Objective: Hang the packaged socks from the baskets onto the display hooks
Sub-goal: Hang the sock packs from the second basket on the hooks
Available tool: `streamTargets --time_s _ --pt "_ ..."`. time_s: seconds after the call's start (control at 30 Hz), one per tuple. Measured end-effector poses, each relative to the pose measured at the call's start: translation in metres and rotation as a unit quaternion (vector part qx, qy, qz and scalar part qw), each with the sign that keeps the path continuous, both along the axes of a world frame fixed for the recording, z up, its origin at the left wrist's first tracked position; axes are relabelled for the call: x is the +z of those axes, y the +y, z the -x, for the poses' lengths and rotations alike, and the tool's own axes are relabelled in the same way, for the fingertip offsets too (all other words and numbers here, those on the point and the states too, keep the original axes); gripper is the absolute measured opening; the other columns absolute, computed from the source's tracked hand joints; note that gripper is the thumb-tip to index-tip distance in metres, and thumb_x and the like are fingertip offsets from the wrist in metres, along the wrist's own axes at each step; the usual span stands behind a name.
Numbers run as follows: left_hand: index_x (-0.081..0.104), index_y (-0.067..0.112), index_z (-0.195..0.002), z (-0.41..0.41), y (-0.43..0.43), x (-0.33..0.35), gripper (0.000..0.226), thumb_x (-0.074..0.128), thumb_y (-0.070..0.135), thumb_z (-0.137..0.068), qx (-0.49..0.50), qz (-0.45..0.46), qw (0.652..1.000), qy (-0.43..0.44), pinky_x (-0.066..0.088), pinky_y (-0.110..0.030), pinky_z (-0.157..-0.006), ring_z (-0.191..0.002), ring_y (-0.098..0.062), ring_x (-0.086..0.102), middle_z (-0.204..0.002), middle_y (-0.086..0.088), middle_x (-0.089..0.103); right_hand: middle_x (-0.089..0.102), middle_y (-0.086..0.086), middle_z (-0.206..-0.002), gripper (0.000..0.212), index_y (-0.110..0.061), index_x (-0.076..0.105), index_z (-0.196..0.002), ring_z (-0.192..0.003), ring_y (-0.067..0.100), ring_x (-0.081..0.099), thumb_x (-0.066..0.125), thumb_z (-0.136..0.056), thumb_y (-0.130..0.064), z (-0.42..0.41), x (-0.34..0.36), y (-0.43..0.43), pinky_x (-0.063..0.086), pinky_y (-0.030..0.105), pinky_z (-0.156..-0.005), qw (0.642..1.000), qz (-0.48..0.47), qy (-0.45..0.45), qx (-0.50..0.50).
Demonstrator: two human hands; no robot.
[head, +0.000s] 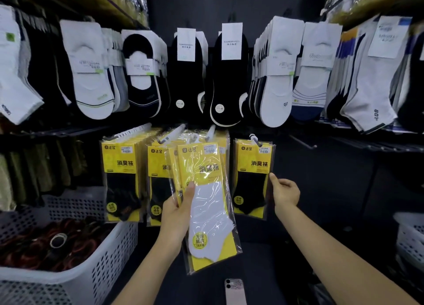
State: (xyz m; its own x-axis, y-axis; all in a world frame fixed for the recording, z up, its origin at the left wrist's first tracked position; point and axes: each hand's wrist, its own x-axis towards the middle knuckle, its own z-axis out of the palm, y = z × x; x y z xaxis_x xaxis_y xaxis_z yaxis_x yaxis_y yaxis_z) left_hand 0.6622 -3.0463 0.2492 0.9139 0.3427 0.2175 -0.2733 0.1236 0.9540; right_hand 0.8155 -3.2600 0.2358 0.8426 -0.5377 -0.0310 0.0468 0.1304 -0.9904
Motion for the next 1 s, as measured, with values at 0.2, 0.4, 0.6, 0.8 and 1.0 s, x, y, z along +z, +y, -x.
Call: streamTargets --time_s 0.2,0.4,0.6,0.8,1.0 --pt "0.069 0.013 -0.093 0.007 -0.016 0.005 0.036 0.057 0.046 -0.085 -0.021 0.013 0.999 0.023 0.050 -0.016 -0.050 -0.071 -0.015 0.073 -0.081 -0.003 0.076 0.068 0.004 -0.093 0.021 -0.014 0.066 -0.093 -0.077 0.011 0.062 0.058 -0.093 -0.034 0.059 0.018 0.011 0.055 0.029 -0.076 0.983 0.026 -0.078 0.167" --pt "0.067 0.014 -0.094 0.015 -0.040 0.006 0.039 0.072 0.047 -0.075 -0.016 0.046 0.997 0.057 0.052 -0.023 -0.050 -0.071 -0.019 0.073 -0.081 -0.006 0.075 0.072 -0.002 -0.085 0.027 -0.016 0.069 -0.093 -0.077 0.014 0.067 0.066 -0.083 -0.041 0.121 0.035 0.026 0.054 0.025 -0.070 0.933 0.055 -0.154 0.320" --pt "0.063 0.013 -0.066 0.022 -0.047 0.005 0.044 0.064 0.058 -0.069 -0.008 -0.003 0.999 0.045 0.044 -0.014 -0.045 -0.052 -0.013 0.064 -0.057 0.005 0.067 0.075 0.001 -0.095 0.015 -0.012 0.069 -0.096 -0.089 0.016 0.070 0.067 -0.088 -0.025 0.131 0.024 0.012 0.055 0.028 -0.077 0.942 0.001 -0.136 0.308" --pt "0.020 0.020 -0.057 0.021 -0.028 0.002 0.054 0.053 0.053 -0.086 0.076 -0.075 0.993 0.054 0.026 -0.025 -0.053 -0.034 -0.006 0.020 -0.038 0.010 0.016 0.074 0.011 -0.095 0.010 -0.011 0.067 -0.092 -0.084 0.023 0.071 0.059 -0.094 -0.015 0.117 0.008 -0.017 0.056 0.041 -0.080 0.972 -0.020 -0.088 0.216" --pt "0.022 0.021 -0.057 0.014 -0.007 0.003 0.053 0.052 0.052 -0.087 0.102 -0.083 0.990 0.042 0.026 -0.021 -0.054 -0.047 -0.007 0.026 -0.041 0.011 0.021 0.071 0.001 -0.084 0.011 -0.014 0.063 -0.086 -0.076 0.015 0.067 0.058 -0.094 -0.017 0.082 0.026 -0.035 0.052 0.027 -0.064 0.980 0.037 -0.112 0.162"
